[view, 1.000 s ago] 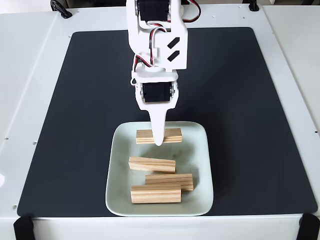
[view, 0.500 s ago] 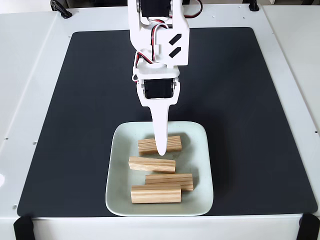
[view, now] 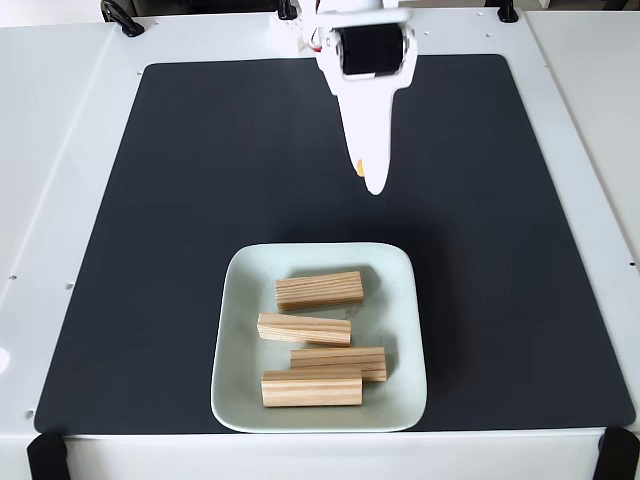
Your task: Pick up the wooden block and place them on the plate.
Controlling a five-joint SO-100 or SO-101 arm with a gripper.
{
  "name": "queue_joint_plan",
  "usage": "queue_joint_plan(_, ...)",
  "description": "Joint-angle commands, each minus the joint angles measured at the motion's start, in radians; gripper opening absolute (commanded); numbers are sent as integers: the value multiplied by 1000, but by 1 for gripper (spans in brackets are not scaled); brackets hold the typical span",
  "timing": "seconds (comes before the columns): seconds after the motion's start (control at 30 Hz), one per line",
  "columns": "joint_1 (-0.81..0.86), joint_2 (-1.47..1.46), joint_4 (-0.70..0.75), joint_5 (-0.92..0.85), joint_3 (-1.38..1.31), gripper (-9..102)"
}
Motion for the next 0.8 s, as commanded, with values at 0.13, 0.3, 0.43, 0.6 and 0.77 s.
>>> queue_joint_plan(0.13,8,437,-172,100,364,16)
queue_joint_plan(0.3,48,699,-261,163,604,16)
queue_joint_plan(0.43,80,907,-268,164,761,16)
queue_joint_plan(0.6,137,1158,-307,160,965,16)
queue_joint_plan(0.77,187,1397,-408,161,1181,6)
